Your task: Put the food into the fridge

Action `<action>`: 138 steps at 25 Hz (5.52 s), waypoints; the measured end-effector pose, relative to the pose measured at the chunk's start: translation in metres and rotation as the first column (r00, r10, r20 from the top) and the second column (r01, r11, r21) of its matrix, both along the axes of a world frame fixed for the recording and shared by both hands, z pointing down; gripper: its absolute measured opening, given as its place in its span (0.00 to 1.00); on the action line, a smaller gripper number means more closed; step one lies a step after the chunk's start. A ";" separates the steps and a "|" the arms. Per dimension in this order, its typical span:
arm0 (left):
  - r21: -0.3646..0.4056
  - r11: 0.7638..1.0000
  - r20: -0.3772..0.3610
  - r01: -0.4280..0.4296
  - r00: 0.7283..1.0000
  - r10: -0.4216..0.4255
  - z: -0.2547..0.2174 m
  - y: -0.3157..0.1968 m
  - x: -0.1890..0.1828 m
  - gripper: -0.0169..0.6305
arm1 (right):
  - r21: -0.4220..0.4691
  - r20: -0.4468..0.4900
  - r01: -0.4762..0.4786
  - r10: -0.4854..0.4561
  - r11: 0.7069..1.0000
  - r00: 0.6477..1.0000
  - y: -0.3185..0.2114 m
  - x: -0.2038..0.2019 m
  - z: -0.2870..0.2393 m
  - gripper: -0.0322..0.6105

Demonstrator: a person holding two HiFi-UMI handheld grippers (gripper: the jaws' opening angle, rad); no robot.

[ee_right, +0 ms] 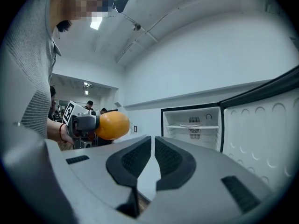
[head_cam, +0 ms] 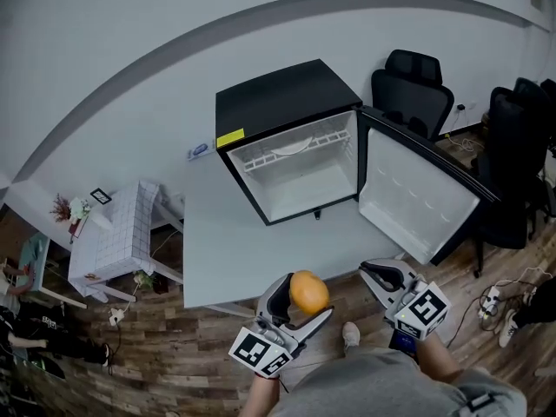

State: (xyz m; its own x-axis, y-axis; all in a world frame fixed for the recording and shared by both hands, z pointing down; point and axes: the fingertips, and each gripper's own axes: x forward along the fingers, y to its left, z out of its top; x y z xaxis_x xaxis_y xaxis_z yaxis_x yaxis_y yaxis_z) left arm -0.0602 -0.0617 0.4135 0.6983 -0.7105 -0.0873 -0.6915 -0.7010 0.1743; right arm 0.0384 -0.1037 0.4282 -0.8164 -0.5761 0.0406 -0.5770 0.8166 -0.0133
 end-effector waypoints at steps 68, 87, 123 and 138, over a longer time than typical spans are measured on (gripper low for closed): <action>0.076 0.949 0.359 0.306 0.880 -0.313 0.006 -0.388 -0.061 0.73 | -0.077 0.014 0.105 -0.104 0.992 0.994 -0.274 -0.071 0.004 0.35; 0.315 0.938 0.359 0.146 0.896 -0.260 0.001 -0.347 -0.053 0.73 | -0.348 0.159 0.311 -0.271 0.885 0.949 -0.300 -0.153 -0.002 0.49; 0.160 0.977 0.224 0.143 0.958 -0.177 0.016 -0.279 -0.077 0.73 | -0.245 -0.192 -0.203 0.157 0.948 0.969 -0.404 -0.158 0.008 0.48; 0.169 0.974 0.189 0.154 0.964 -0.185 0.010 -0.280 -0.084 0.73 | -0.232 -0.147 -0.171 0.139 0.958 0.979 -0.396 -0.154 0.009 0.53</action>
State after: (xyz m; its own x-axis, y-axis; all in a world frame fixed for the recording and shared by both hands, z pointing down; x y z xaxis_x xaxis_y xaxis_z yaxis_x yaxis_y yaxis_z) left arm -0.1447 -0.3420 0.4232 0.5830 -0.8092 -0.0728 -0.8122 -0.5778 -0.0806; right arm -0.1159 -0.4999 0.4369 -0.6966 -0.6550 0.2928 -0.7060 0.6984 -0.1174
